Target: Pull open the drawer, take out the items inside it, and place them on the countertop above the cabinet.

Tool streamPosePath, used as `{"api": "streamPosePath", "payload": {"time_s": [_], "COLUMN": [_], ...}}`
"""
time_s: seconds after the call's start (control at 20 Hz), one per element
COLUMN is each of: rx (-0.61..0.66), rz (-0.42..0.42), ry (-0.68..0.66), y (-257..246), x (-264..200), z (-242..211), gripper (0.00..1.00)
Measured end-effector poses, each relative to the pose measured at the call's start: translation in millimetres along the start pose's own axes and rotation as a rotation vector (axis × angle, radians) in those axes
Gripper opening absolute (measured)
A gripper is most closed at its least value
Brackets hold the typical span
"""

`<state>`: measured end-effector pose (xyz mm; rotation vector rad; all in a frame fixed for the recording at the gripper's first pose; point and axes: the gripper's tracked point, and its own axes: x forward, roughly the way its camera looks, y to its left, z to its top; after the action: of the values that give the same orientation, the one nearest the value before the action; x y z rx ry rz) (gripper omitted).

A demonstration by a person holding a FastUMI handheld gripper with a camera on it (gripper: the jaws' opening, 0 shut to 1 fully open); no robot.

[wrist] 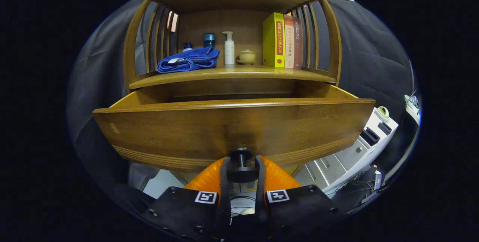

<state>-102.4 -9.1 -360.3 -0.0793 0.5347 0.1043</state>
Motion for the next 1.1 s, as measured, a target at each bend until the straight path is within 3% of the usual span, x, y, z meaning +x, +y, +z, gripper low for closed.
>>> {"api": "streamPosePath", "payload": {"time_s": [1.1], "rx": [0.004], "rz": [-0.04], "ry": [0.031], "y": [-10], "x": [-59], "z": [-23], "gripper": [0.35]}}
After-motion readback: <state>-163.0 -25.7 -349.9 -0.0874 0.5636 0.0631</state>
